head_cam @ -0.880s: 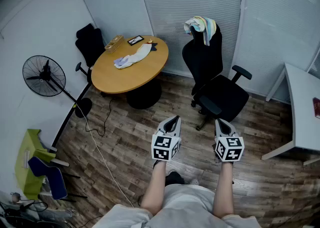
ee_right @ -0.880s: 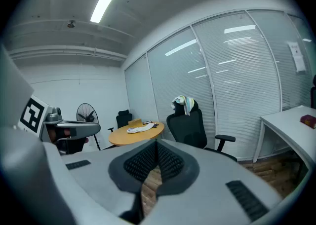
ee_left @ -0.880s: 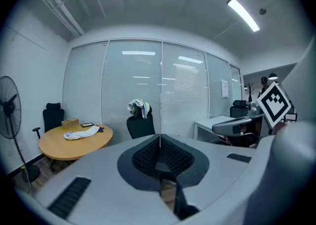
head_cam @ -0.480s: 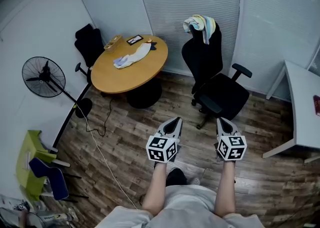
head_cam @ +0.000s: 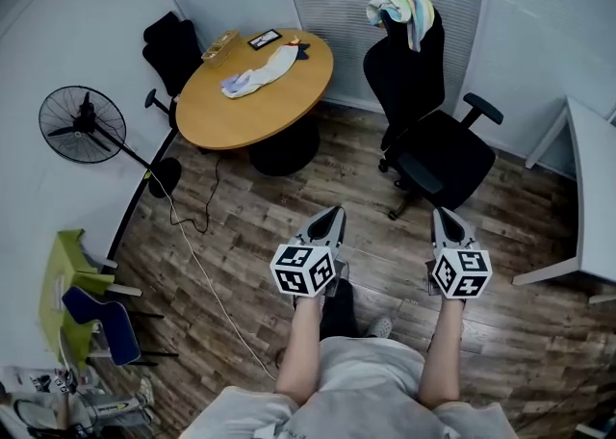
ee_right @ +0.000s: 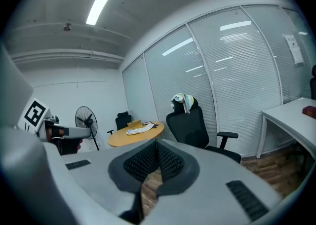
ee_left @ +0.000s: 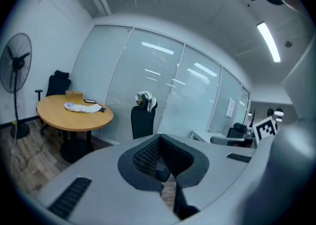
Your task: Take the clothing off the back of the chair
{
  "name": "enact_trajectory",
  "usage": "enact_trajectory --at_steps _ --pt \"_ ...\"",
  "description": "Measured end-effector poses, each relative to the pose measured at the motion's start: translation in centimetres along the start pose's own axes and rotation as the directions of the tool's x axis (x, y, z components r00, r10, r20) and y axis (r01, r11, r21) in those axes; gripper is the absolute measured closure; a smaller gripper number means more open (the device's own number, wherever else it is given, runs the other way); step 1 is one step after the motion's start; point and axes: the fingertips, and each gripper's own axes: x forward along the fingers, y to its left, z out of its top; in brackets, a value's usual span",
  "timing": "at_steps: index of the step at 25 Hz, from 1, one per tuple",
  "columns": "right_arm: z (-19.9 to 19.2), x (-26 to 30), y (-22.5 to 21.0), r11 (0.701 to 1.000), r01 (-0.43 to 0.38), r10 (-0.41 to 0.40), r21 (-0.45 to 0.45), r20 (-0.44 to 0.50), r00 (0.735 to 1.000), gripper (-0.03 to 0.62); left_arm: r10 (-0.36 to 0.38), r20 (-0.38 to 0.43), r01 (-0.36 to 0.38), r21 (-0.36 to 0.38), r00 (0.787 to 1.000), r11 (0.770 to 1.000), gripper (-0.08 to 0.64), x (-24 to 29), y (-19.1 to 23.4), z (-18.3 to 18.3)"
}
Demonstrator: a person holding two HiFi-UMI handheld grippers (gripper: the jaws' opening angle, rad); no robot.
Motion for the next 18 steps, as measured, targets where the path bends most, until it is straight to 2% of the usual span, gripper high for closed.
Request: enact_trajectory --at_steps 2,6,13,18 --pt "0.2 1.3 -0.3 1.0 0.01 -0.01 0.014 -0.003 1.0 0.571 -0.008 0.022 0.009 -0.05 1.0 0.999 0.532 0.7 1.2 0.8" --pt "1.0 4.2 -0.6 0.999 0.034 -0.034 0.031 -0.004 0.999 0.571 0.006 -0.016 -0.005 0.048 1.0 0.999 0.532 2.9 3.7 2.6" --pt "4.1 10.6 -2.0 0.995 0.099 -0.099 0.034 -0.002 0.995 0.569 -0.027 -0.031 0.03 0.088 0.999 0.996 0.532 9.7 8.7 6.8" --pt "6.0 16.2 -2.1 0.989 0.142 -0.142 0.041 -0.002 0.99 0.569 -0.11 -0.018 0.111 0.081 0.994 0.99 0.532 14.5 12.6 10.6"
